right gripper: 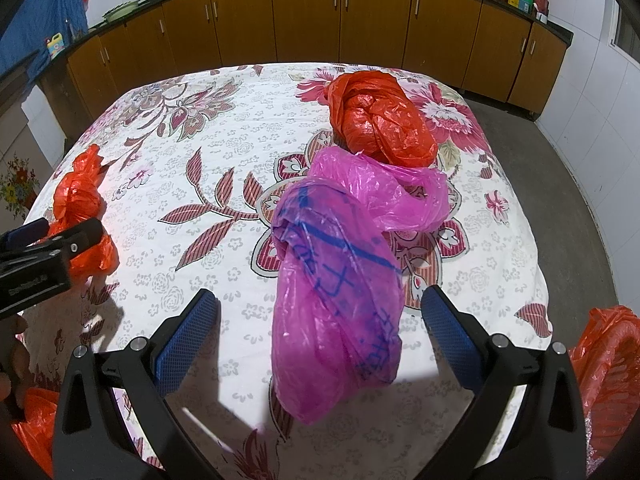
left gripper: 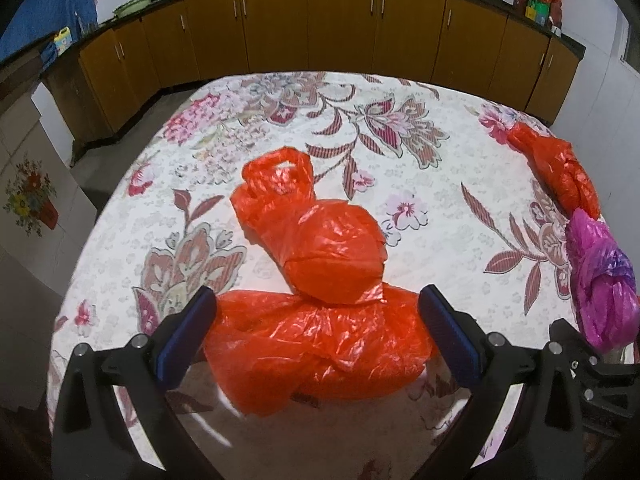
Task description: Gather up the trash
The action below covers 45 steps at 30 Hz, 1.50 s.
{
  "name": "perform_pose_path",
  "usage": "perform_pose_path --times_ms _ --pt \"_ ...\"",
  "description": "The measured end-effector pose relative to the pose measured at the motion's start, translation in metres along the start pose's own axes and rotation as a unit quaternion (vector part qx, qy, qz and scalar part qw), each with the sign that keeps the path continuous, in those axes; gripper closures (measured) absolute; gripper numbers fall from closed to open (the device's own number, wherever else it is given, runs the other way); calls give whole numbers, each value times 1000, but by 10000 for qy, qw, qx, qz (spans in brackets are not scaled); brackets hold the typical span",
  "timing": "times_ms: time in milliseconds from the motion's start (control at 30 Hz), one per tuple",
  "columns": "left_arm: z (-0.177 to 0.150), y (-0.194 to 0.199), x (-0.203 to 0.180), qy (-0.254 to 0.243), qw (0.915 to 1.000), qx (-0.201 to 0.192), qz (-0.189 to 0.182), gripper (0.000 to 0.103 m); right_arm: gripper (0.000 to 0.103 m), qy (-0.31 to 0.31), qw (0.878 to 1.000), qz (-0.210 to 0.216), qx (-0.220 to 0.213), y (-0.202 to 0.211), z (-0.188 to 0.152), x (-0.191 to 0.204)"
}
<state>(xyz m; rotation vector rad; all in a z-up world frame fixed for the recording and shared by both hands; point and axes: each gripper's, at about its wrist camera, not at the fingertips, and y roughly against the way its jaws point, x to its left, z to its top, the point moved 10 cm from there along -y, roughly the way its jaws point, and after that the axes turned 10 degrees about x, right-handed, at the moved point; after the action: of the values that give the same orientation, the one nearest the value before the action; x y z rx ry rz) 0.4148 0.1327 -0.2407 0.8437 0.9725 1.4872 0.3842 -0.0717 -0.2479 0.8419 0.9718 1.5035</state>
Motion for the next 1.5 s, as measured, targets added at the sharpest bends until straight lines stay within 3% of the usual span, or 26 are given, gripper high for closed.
perform_pose_path --times_ms 100,167,200,233,267,333,367,467,1000,1500 --pt "-1 -1 0 47 9999 -39 -99 13 2 2 10000 13 -2 -1 0 0" --pt "0 2 -2 -49 9999 -126 -88 35 4 -16 10000 6 -38 0 0 -1" --pt "1 4 -4 -92 9998 -151 -131 41 13 -36 9999 -8 -111 2 1 -1" --pt "2 6 -5 -119 9996 -170 -177 53 31 -26 9998 4 -178 6 2 -1" --pt "2 7 -6 -127 9995 -174 -211 64 38 -5 9997 16 -228 8 1 0" --pt "2 8 -6 -121 9993 -180 -314 75 58 -5 9996 66 -277 11 1 -1" --pt "2 9 -6 -120 9992 -178 -340 78 64 -12 9995 88 -294 12 1 -1" --pt "1 11 -7 -165 9987 -232 -417 85 67 -30 9990 304 -330 15 0 -1" --pt "5 45 -11 -388 9940 -750 -691 90 69 53 9928 826 -868 56 -1 4" --pt "13 122 -34 -661 9868 -1279 -743 90 69 -361 9861 697 -1462 141 -15 -45"
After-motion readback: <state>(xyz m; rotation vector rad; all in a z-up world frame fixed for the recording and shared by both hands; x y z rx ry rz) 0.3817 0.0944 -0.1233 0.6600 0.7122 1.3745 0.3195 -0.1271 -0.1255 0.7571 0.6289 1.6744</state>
